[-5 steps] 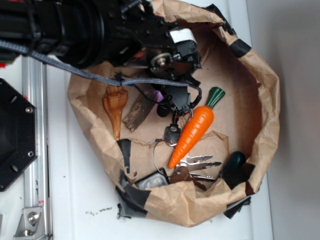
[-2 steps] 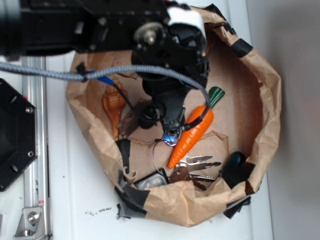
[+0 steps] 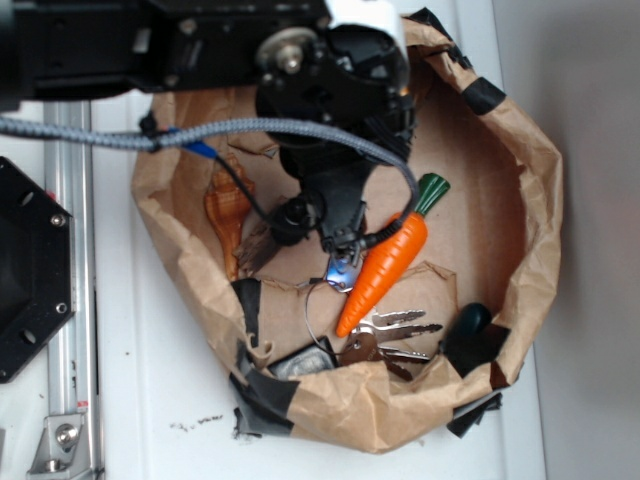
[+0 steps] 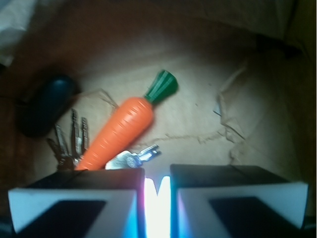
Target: Grab the wood chip.
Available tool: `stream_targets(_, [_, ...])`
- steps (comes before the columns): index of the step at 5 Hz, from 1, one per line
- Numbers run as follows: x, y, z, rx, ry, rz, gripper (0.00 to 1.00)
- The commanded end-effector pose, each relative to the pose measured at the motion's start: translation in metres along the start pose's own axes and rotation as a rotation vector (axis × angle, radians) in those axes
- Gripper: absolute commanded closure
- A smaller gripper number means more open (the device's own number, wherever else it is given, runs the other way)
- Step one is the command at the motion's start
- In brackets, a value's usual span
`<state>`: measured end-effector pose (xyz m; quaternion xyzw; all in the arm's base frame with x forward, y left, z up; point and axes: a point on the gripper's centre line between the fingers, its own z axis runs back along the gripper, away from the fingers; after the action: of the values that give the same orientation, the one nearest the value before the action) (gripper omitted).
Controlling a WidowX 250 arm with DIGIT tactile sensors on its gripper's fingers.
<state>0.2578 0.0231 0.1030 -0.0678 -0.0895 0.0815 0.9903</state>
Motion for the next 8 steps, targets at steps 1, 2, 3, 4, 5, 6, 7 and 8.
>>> stream_targets(1, [-0.011, 0.010, -0.017, 0.030, -0.004, 0.021, 0.00])
stream_targets(2, [-0.021, 0.019, -0.030, 0.033, 0.031, 0.049, 0.00])
stream_targets(3, [-0.029, 0.021, -0.031, 0.009, 0.056, 0.048, 0.00])
stream_targets(4, [-0.034, 0.021, -0.026, -0.018, 0.082, 0.044, 0.00])
stream_targets(5, [-0.035, 0.022, -0.031, -0.011, 0.109, 0.062, 0.00])
stream_targets(6, [-0.035, 0.023, -0.040, -0.041, 0.098, 0.136, 0.00])
stream_targets(7, [-0.032, 0.028, -0.056, -0.055, 0.048, 0.093, 0.00])
stream_targets(8, [-0.033, 0.032, -0.065, -0.055, 0.033, 0.063, 0.00])
